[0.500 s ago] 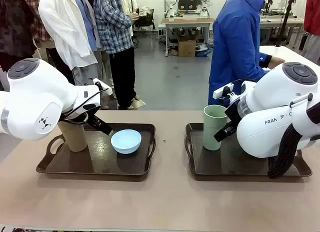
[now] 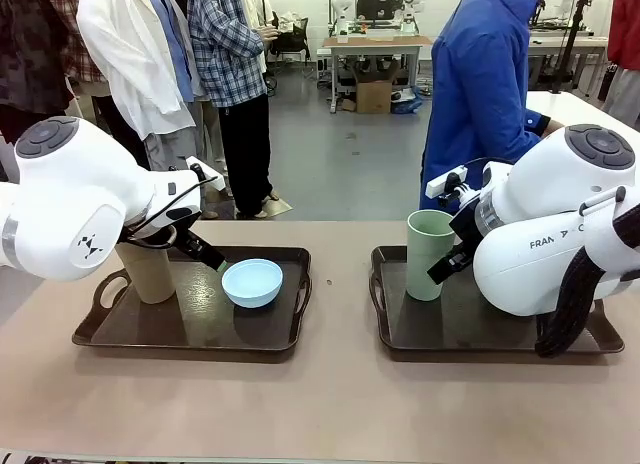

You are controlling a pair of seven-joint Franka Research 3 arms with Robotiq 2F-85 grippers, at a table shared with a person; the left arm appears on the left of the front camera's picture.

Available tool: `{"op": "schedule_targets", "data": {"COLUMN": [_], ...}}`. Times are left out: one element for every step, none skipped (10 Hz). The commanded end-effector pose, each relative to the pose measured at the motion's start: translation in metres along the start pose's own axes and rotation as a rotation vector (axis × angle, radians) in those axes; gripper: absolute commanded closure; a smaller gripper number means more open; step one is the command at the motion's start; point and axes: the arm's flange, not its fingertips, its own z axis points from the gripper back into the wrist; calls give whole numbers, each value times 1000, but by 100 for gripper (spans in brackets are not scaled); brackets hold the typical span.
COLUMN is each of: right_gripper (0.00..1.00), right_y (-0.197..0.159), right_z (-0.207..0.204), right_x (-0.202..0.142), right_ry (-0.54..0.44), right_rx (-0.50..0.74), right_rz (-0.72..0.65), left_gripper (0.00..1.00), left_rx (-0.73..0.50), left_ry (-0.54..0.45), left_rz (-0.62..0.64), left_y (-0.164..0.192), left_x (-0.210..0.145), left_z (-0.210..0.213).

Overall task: Set up a tray with a mat and arrange the tableware.
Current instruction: Pick up the Picnic Bowl and Reusable plastic cup from the Handle tray in front of the human's position and hold them in the air.

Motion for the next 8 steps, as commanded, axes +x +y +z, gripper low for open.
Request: {"op": "schedule_targets", "data": {"right_gripper": [0,0,0,0,0,0,0,0], "right_y": [0,0,0,0,0,0,0,4], "right_z": [0,0,0,0,0,0,0,10], "right_x": [0,0,0,0,0,0,0,6], "right_ry": [0,0,0,0,0,0,0,86], "right_rx": [0,0,0,0,0,0,0,76], "right_rz": [0,0,0,0,0,0,0,-59], "left_gripper": [0,0,0,0,0,0,0,0], "left_rx": [0,0,0,0,0,0,0,0], "left_ry": [0,0,0,0,0,0,0,0], "left_rz": [1,1,1,1,1,1,1,0], "left_y": [0,0,0,0,0,0,0,0], "left_x": [0,0,0,0,0,0,0,0], "left_z": [0,0,0,0,0,0,0,0]}}
